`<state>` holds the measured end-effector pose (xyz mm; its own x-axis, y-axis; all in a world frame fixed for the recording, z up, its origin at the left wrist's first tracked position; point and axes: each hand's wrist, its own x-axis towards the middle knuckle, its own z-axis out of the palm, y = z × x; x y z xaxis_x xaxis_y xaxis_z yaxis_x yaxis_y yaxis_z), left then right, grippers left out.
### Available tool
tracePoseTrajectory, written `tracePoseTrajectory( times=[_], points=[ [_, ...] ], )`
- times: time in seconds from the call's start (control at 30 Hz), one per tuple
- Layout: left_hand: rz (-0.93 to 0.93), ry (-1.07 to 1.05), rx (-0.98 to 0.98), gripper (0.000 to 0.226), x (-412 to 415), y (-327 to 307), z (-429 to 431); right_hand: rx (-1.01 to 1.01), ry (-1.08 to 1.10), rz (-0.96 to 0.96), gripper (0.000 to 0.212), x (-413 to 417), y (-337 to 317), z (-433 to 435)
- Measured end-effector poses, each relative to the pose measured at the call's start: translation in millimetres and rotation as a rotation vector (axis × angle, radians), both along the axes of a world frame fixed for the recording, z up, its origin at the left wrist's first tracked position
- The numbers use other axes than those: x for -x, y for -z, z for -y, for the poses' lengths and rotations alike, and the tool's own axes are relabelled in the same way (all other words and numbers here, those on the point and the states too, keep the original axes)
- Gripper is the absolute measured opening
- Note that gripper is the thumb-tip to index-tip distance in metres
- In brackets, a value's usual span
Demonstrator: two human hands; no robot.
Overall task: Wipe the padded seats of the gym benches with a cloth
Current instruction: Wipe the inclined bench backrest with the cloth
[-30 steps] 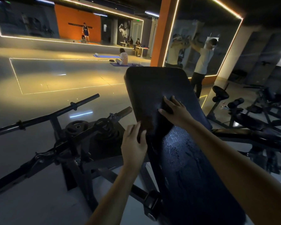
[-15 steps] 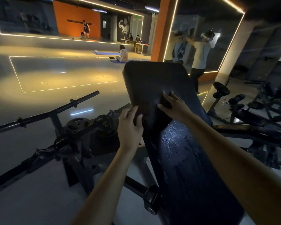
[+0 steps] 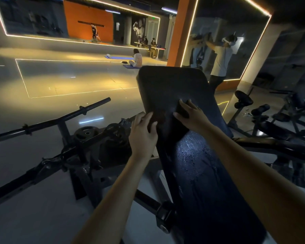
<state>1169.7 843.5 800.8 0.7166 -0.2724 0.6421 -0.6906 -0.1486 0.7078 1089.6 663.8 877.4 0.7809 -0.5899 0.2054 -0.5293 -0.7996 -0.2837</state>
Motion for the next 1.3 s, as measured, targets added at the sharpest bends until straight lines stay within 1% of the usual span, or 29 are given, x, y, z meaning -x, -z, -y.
tracePoseTrajectory(
  times=[0.1,0.2,0.3,0.4,0.47,0.53,0.6,0.7,0.83,0.93,1.03,1.17,1.23,1.3],
  points=[
    [0.035,0.011,-0.025,0.035,-0.4,1.8,-2.2,0.000,-0.001,-0.001,0.074,-0.2,-1.0,0.9],
    [0.108,0.026,-0.057,0.034,21.7,27.9,-10.9,0.015,-0.004,-0.002,0.073,-0.2,-0.6,1.9],
    [0.171,0.094,-0.105,0.034,44.2,48.9,-23.5,0.008,0.003,-0.018,0.074,0.1,-1.8,2.2],
    [0.238,0.103,-0.154,0.037,42.5,50.1,-31.0,-0.005,0.006,-0.025,0.075,0.6,-1.9,2.1],
    [0.211,0.060,-0.155,0.035,27.1,36.2,-26.2,-0.005,0.004,-0.022,0.076,0.2,-1.6,2.9],
    [0.107,0.021,-0.117,0.034,7.9,13.3,-16.3,0.000,-0.002,-0.027,0.077,-0.8,-1.2,4.1],
    [0.062,0.012,-0.091,0.035,-6.2,-5.3,-7.3,0.002,-0.003,-0.025,0.076,-1.4,-1.4,4.2],
    [0.082,0.024,-0.091,0.035,-6.5,-1.9,-6.0,0.011,-0.005,-0.019,0.075,-0.3,-3.5,0.4],
    [0.146,0.081,-0.092,0.035,29.7,38.9,-20.0,0.027,-0.011,-0.015,0.074,0.6,-3.8,-1.2],
    [0.185,0.131,-0.132,0.037,48.2,53.8,-30.5,0.015,-0.012,-0.025,0.075,1.4,-4.6,-0.8],
    [0.228,0.092,-0.172,0.035,37.0,46.2,-30.8,0.026,-0.015,-0.034,0.074,1.8,-5.9,-2.6],
    [0.100,0.008,-0.122,0.034,6.0,8.3,-12.5,0.030,-0.014,-0.037,0.075,0.5,-4.6,-1.0],
    [0.099,-0.017,-0.106,0.035,-3.7,-2.7,-6.3,0.042,-0.013,-0.036,0.075,-1.2,-3.9,1.4],
    [0.123,-0.012,-0.111,0.035,-0.2,2.3,-7.4,0.042,-0.016,-0.036,0.075,-1.2,-4.3,2.2]
  ],
)
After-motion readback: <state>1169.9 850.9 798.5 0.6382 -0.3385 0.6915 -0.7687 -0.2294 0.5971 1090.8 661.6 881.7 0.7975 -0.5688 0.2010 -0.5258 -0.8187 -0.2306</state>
